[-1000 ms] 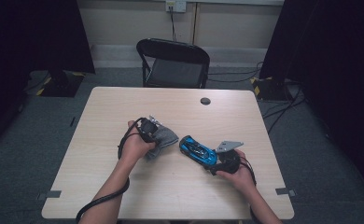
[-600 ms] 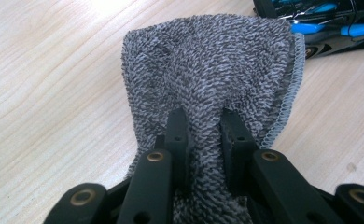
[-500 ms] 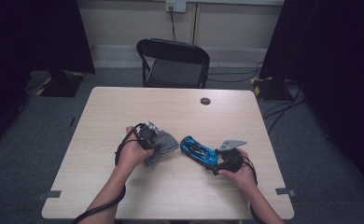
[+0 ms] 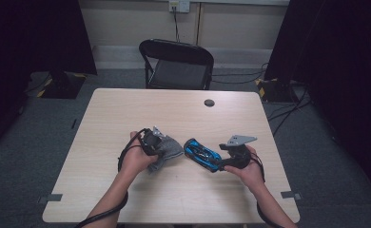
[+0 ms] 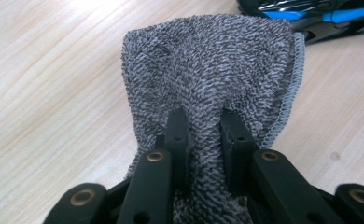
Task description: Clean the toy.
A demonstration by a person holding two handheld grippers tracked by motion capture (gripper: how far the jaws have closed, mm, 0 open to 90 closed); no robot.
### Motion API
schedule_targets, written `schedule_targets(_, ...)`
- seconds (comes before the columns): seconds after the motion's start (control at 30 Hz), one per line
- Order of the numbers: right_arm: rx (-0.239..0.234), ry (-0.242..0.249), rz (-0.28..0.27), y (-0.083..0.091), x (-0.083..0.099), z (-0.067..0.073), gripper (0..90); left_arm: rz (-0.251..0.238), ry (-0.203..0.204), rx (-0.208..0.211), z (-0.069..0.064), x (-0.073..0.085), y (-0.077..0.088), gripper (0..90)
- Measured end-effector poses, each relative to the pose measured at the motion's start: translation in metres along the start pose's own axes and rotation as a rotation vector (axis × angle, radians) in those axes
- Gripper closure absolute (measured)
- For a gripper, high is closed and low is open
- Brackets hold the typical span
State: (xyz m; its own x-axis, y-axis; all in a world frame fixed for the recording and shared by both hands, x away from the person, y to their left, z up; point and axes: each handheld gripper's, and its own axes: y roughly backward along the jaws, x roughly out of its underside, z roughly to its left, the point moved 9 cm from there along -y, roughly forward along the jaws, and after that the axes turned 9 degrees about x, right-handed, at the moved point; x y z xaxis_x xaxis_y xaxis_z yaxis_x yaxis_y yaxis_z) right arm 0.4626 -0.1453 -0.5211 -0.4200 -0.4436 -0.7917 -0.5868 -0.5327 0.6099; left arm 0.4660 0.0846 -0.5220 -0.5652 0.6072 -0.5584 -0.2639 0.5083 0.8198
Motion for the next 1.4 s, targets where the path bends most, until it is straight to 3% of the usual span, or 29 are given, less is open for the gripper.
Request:
schedule_targets(0.13, -0.008, 0.003, 0.007, -0.008, -0.007, 0.001, 31.8, 0.001, -0.009, 0.003, -0.004, 0.0, -0.001, 76.0)
schedule_targets(0.3, -0.023, -0.012, 0.022, -0.021, -0.009, 0.005, 32.4, 0.001, -0.021, 0.006, -0.008, -0.002, -0.001, 76.0)
schedule_targets(0.6, -0.024, 0.018, 0.045, -0.045, -0.011, 0.012, 37.2, -0.007, -0.033, 0.003, -0.008, -0.002, 0.003, 76.0)
schedule_targets(0.77, -0.029, 0.028, 0.045, -0.046, -0.013, 0.017, 46.4, -0.01, -0.033, 0.013, -0.01, 0.002, 0.006, 75.9)
schedule_targets(0.93, -0.014, 0.001, 0.043, -0.046, -0.012, 0.017, 45.1, -0.013, -0.037, 0.027, -0.012, 0.006, 0.008, 75.9)
schedule_targets(1.0, -0.012, 0.011, 0.035, -0.046, -0.012, 0.018, 44.8, -0.006, -0.047, 0.013, -0.013, 0.006, 0.01, 76.0)
schedule_targets(1.1, -0.016, 0.005, 0.025, -0.046, -0.011, 0.018, 44.0, -0.01, -0.057, 0.027, -0.02, 0.005, 0.011, 76.0)
schedule_targets(1.17, -0.022, 0.006, 0.038, -0.047, -0.011, 0.02, 37.7, -0.005, -0.068, 0.027, -0.022, 0.005, 0.01, 75.9)
schedule_targets(1.27, 0.013, 0.061, 0.054, -0.047, -0.011, 0.021, 40.4, -0.004, -0.076, 0.04, -0.027, 0.003, 0.007, 76.0)
schedule_targets(1.4, -0.002, 0.048, 0.04, -0.047, -0.011, 0.021, 42.9, 0.0, -0.095, 0.057, -0.037, 0.002, 0.006, 76.0)
